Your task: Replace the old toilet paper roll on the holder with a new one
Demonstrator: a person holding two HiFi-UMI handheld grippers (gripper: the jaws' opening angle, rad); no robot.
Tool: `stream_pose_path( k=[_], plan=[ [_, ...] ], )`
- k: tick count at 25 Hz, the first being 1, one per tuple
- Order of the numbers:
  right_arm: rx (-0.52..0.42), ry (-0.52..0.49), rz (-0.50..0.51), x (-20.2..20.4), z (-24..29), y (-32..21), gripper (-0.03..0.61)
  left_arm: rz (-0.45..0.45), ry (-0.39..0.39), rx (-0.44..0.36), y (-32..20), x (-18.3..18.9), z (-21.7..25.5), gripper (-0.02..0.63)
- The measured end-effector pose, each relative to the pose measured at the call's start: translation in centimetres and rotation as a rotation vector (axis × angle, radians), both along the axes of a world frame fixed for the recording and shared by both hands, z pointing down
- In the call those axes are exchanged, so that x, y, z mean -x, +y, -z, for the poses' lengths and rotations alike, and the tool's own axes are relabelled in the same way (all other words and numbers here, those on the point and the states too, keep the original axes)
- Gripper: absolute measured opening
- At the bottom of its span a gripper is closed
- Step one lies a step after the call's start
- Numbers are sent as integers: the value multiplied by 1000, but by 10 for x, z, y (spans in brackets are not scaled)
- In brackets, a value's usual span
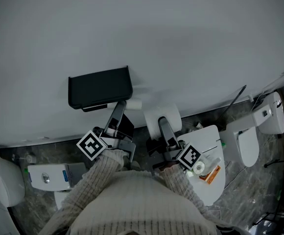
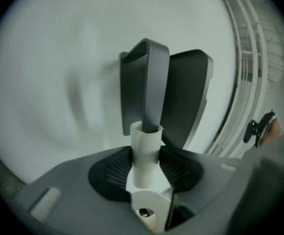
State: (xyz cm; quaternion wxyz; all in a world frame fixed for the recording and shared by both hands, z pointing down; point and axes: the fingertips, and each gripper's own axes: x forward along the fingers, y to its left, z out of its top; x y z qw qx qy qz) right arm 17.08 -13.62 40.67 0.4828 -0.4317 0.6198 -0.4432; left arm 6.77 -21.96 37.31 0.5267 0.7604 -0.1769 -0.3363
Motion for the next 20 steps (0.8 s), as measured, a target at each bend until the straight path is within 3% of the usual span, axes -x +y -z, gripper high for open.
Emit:
stream_pose_path(
  k=[4, 9, 20],
  plan=[
    [5, -1, -41, -1, -3, 0, 497, -41, 4, 7, -4, -4, -2, 172],
    [3, -11, -102, -25, 1, 19, 497, -104, 3, 12, 12, -35, 2, 172],
    [9, -14, -237, -40, -5, 30, 497, -214, -8, 60, 18, -51, -17, 172]
  ],
)
